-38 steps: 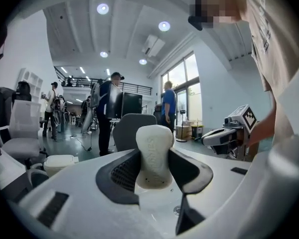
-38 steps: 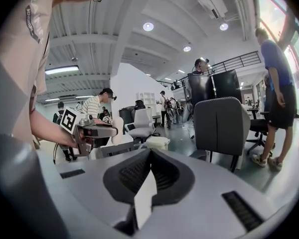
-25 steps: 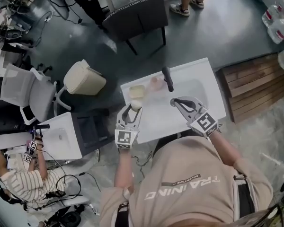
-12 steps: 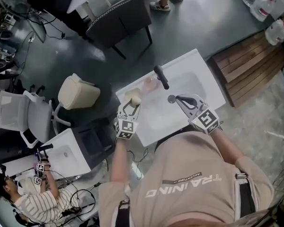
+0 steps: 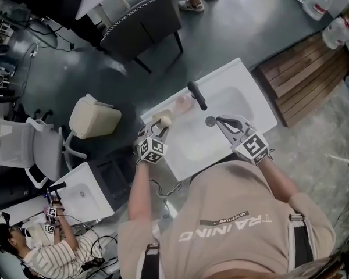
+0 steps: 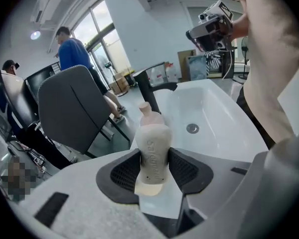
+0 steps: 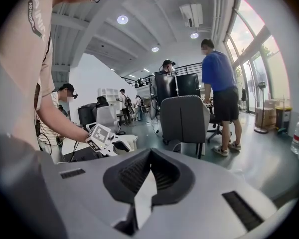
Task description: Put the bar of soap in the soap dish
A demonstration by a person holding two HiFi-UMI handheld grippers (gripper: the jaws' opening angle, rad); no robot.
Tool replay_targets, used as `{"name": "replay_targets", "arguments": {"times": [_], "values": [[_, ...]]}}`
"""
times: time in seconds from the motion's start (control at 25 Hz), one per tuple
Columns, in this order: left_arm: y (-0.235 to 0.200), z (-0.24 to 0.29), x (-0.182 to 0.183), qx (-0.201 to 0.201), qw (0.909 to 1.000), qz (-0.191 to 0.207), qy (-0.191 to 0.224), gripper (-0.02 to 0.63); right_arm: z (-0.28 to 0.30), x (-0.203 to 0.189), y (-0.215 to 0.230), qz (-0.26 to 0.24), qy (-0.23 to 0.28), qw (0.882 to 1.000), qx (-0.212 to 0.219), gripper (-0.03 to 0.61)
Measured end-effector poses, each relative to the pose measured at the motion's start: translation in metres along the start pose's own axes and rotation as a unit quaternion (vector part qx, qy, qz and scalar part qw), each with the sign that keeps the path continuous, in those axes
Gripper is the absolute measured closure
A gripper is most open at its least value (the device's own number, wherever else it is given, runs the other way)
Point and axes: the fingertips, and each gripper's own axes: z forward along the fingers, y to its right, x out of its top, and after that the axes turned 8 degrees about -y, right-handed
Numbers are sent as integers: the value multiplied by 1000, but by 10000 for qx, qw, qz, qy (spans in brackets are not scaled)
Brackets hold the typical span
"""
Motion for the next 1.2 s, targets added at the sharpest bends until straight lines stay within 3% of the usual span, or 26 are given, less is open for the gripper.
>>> {"name": "replay_targets", "arguments": {"times": [0.6,0.96,1.2], "values": [[-2,49,-28,-692,9919,559,-906,437,6,-10,20,163,-97,9998,-106,566],[-1,64,-30,-1100,9770,1007,-1525,437,4,-10,37,219,-118,9997,-80,566],[-3,70,-39,-1118,9620,1445,-2029,438,2,-11,45,208,-99,9997,-15,566]]}}
